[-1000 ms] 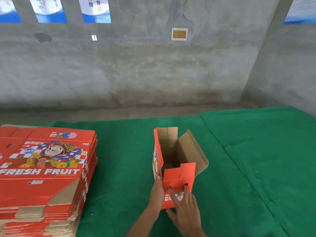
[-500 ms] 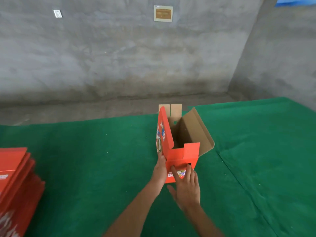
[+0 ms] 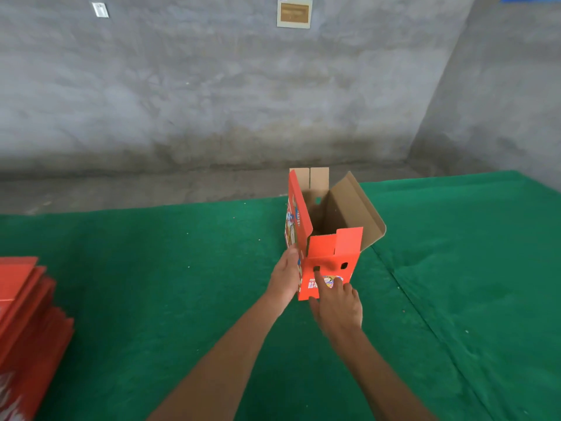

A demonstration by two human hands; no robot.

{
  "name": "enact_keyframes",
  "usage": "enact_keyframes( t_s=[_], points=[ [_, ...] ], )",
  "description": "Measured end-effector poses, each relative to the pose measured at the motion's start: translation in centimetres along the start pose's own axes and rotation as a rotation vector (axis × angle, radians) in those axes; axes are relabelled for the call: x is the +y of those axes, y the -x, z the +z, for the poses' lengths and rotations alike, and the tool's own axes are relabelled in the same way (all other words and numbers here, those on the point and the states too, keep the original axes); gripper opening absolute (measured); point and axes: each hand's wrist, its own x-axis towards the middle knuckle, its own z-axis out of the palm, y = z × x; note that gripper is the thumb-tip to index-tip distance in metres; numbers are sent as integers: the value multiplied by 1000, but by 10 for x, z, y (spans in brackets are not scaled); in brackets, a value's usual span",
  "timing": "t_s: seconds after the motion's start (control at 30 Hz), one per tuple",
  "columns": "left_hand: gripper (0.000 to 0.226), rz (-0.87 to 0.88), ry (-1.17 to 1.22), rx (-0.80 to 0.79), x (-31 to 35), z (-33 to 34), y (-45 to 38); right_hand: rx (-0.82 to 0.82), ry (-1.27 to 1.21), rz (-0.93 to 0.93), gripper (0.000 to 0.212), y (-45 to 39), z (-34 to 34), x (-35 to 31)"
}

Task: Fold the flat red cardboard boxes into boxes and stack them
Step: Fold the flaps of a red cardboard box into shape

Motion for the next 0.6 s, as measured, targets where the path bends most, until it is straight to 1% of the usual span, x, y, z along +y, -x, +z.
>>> enact_keyframes(
  t_s=[0.1, 0.17, 0.3, 0.47, 0.53, 0.6],
  points=[
    [29, 90, -176, 34, 15, -22, 43, 101, -77, -44, 43, 27, -32, -26],
    [27, 200, -337, 49, 23, -43, 74, 175, -157, -97, 39, 50, -56, -51],
    [28, 314, -567, 172, 42, -95, 152, 159, -229, -192, 34, 106, -95, -103],
    [27, 358, -751, 328, 49, -165, 262, 178, -335, -292, 25, 195, -117, -169],
    [24, 404, -848, 395, 43, -200, 304, 188, -397, -356, 26, 227, -117, -199],
    [25, 415, -967, 490, 32, -246, 345, 168, -485, -426, 34, 256, -116, -234]
  ],
)
